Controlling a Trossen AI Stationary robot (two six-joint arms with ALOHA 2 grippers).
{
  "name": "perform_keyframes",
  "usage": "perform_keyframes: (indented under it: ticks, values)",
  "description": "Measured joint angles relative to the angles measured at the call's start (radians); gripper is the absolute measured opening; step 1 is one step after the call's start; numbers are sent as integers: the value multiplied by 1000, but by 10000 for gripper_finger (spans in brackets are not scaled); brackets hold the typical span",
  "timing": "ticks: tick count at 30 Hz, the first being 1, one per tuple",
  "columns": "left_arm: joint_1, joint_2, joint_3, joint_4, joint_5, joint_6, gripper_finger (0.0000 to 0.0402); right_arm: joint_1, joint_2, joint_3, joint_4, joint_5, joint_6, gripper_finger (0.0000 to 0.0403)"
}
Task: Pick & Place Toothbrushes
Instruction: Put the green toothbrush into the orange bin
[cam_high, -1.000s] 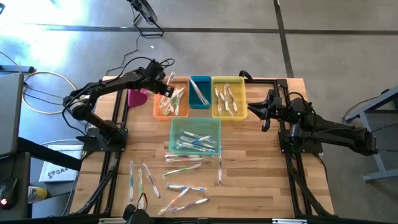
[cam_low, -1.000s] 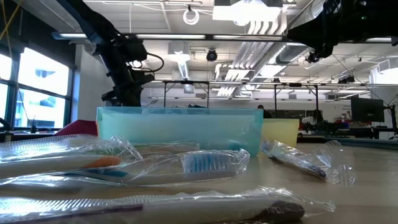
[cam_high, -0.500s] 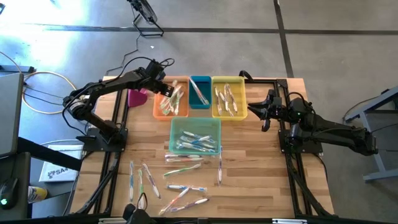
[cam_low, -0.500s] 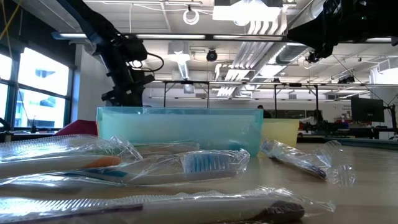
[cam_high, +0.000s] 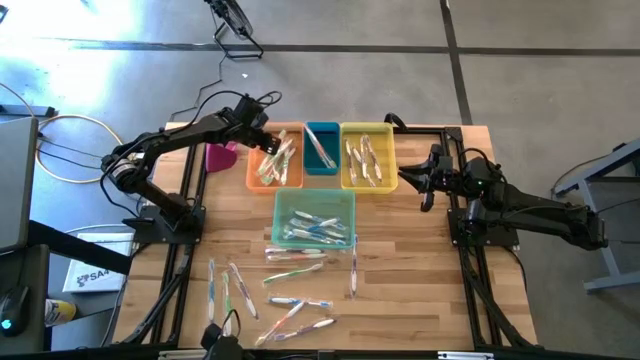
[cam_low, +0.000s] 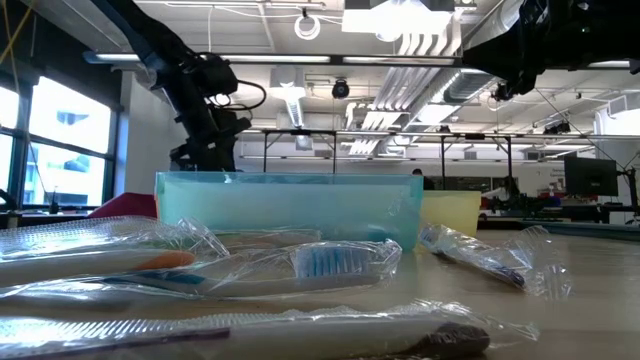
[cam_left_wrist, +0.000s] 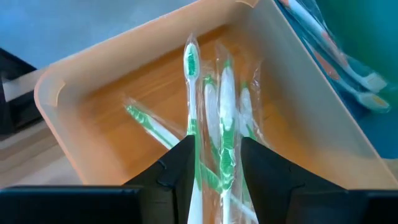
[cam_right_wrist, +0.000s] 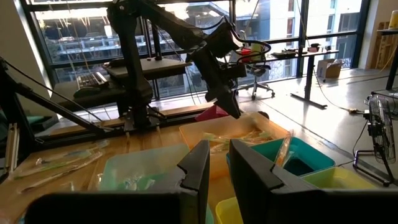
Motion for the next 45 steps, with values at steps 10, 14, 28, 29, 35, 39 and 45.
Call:
perform_keyframes:
  ticks: [10,14,28,29,35,39,45]
  values:
    - [-21,0,0,-27,-30,61,102,0,0,0,-15,0,0,55]
    - [-54,-10,0,-25,-39,92,59,0,0,0,-16,0,0,55]
    - [-285,-155,-2,-258,-248,118,1,0,0,0,-19,0,0,55]
    - [-314,-170,-2,-259,-250,114,1,0,0,0,-19,0,0,55]
    - [-501,-228,-2,-262,-253,65,1,0,0,0,-19,0,0,55]
    - [-631,-240,-1,-261,-252,35,1,0,0,0,-22,0,1,55]
    - [-805,-239,-1,-261,-252,-19,1,0,0,0,-22,0,1,55]
